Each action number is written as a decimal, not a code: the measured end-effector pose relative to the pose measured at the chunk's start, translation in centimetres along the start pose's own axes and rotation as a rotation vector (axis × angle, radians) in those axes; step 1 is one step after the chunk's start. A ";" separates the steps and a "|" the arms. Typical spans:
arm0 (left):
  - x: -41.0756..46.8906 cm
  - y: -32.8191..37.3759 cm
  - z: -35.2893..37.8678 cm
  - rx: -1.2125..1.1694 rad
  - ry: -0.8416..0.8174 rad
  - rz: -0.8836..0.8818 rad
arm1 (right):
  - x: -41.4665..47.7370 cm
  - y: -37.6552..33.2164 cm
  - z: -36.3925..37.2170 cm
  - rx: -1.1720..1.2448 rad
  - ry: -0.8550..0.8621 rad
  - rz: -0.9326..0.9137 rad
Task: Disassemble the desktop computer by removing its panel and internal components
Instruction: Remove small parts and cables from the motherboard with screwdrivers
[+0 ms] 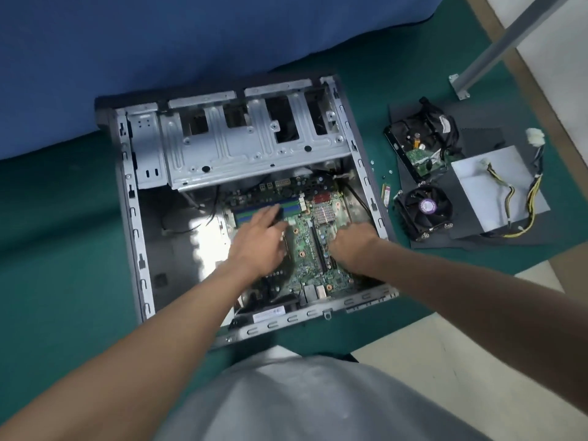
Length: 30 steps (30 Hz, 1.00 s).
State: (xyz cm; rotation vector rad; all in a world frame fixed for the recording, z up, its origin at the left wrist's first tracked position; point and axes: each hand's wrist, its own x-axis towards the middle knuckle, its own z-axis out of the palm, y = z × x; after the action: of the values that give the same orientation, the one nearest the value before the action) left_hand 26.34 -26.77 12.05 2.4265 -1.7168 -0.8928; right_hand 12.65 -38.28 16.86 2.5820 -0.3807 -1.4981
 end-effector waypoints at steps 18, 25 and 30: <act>-0.3 5.4 0.9 -0.350 -0.209 0.058 | -3.8 3.4 -1.2 0.016 0.828 -0.080; 1.6 9.3 1.2 -0.392 -0.188 0.073 | -3.5 2.8 3.4 1.245 0.680 0.416; 2.7 11.6 2.3 -0.369 -0.224 0.065 | -2.7 3.0 3.8 1.304 0.716 0.480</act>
State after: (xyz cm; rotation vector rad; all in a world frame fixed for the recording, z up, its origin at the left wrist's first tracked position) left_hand 15.99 -32.98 12.94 2.0870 -1.5135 -1.3768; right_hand 7.58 -40.34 17.96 3.0874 -2.1591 0.0486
